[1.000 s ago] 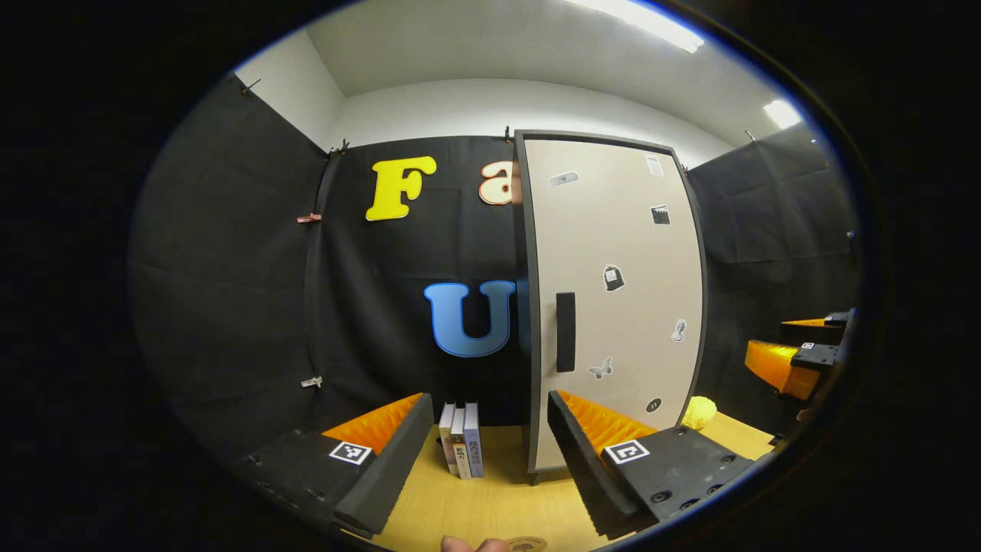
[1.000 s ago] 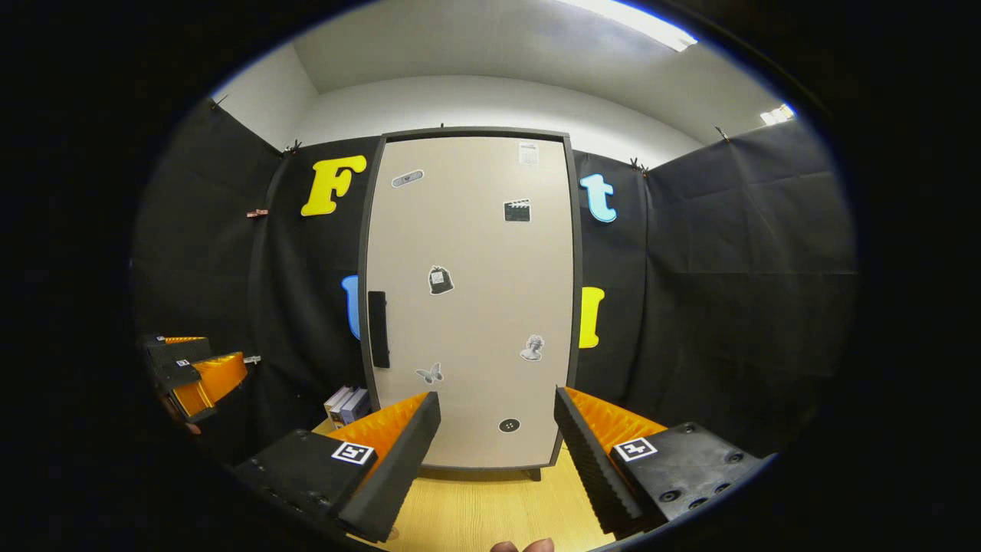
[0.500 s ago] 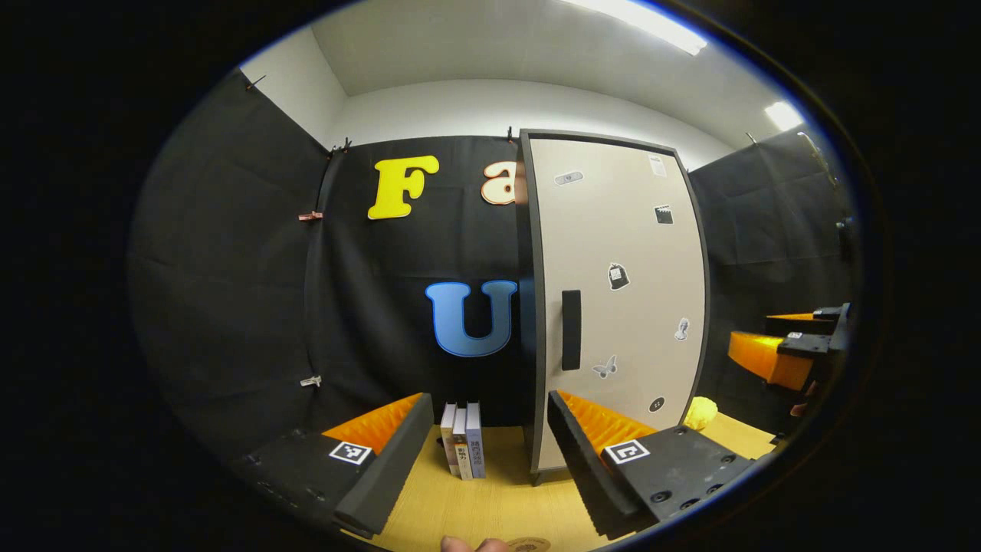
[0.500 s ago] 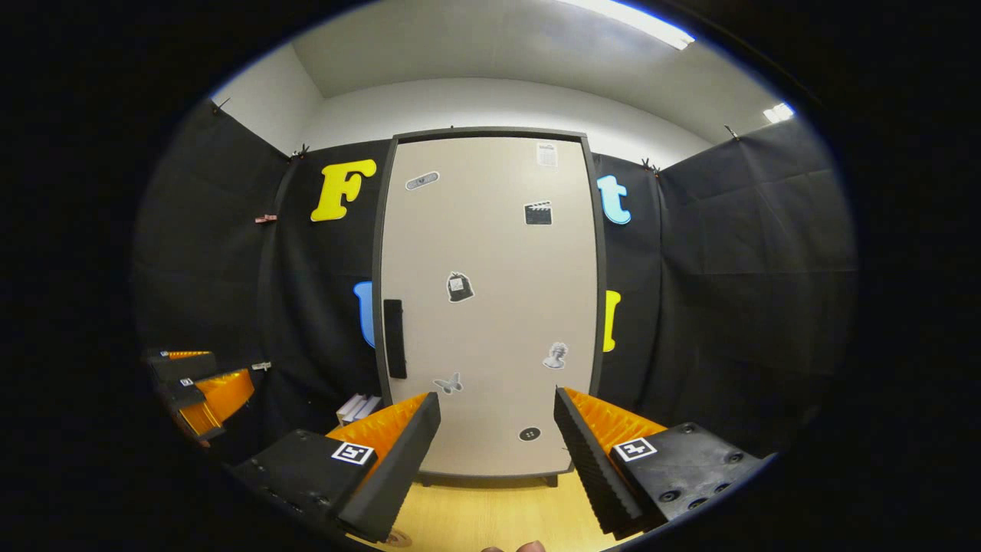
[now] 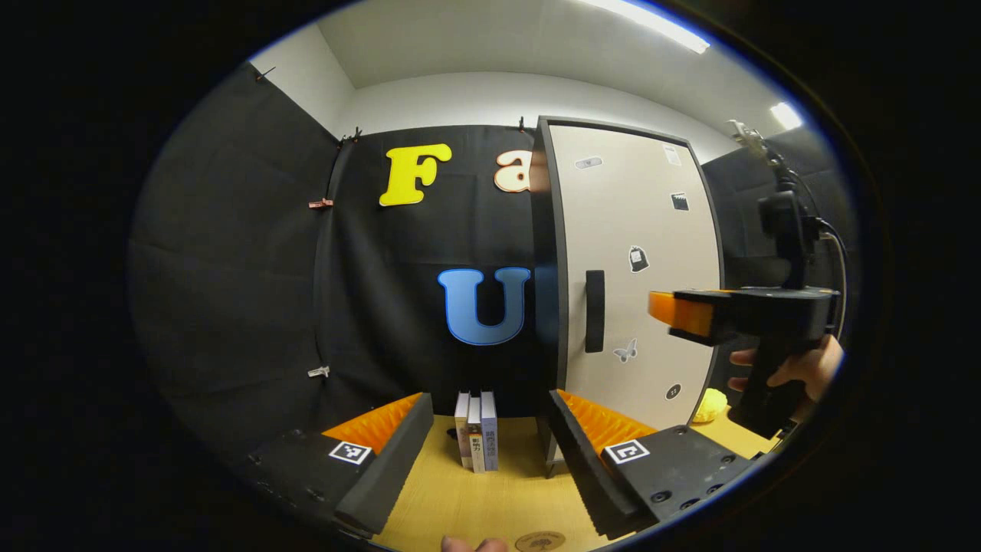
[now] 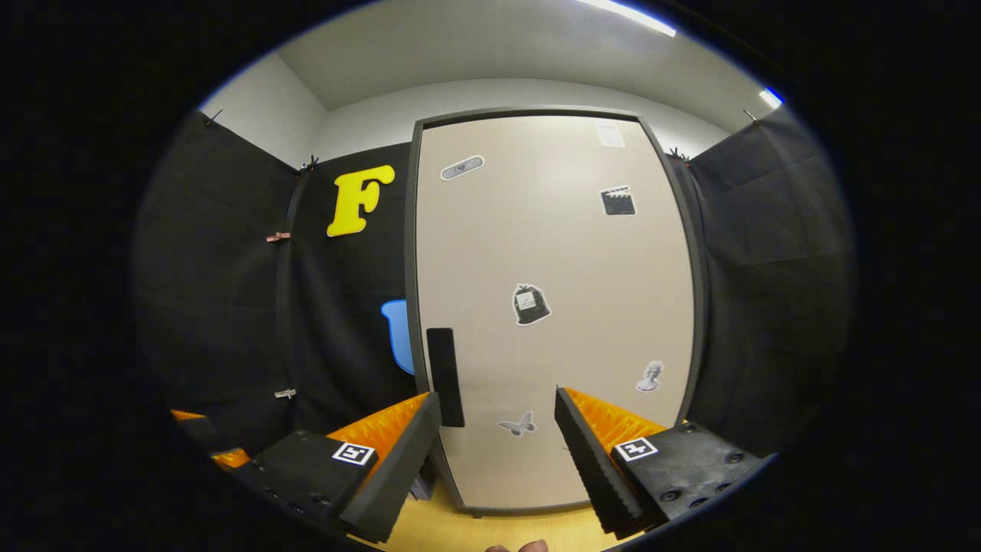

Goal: Open the cabinet door with the right hand, grasp the bottle in the cabinet with the left hand and place it on the coaster, then close the cabinet door with the right hand.

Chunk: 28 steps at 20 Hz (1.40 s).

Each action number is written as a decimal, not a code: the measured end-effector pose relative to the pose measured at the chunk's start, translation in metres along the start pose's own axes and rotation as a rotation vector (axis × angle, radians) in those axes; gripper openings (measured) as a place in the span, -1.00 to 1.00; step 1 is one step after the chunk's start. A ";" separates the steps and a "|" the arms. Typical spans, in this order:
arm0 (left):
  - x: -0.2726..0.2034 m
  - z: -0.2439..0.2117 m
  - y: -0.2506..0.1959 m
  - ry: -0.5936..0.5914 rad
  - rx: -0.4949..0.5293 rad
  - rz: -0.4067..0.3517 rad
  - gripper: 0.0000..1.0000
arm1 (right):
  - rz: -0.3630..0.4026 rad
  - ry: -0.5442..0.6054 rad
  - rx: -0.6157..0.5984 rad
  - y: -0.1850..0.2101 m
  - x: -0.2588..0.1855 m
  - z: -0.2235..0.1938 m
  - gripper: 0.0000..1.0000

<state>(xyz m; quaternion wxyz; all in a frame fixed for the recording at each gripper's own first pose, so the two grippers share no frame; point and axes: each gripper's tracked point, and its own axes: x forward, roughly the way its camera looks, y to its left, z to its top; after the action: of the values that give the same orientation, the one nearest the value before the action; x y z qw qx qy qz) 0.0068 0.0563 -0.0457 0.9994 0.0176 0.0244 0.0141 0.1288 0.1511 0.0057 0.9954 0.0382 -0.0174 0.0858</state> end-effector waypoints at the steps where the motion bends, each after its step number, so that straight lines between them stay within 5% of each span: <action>1: 0.000 -0.001 0.002 0.000 -0.002 0.002 0.89 | 0.005 0.004 0.000 0.006 0.009 -0.004 0.94; 13: -0.005 -0.020 0.029 0.030 -0.049 0.041 0.89 | -0.022 0.034 -0.034 0.040 0.112 -0.045 0.95; 15: -0.006 -0.022 0.032 0.035 -0.052 0.052 0.89 | -0.023 0.030 -0.021 0.042 0.123 -0.049 0.73; 16: -0.007 -0.023 0.034 0.038 -0.051 0.057 0.89 | -0.029 0.047 -0.006 0.042 0.124 -0.052 0.36; 22: -0.015 -0.020 0.037 0.043 -0.039 0.080 0.89 | -0.006 0.076 -0.009 0.041 0.123 -0.052 -0.56; 28: -0.021 -0.014 0.026 0.029 -0.032 0.076 0.89 | 0.090 0.110 -0.019 0.045 0.090 -0.049 -0.56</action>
<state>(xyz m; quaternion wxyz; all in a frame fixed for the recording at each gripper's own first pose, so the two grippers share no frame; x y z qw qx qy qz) -0.0154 0.0821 -0.0576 0.9979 0.0021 0.0379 0.0528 0.2109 0.2147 -0.0357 0.9903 0.0234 0.0347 0.1324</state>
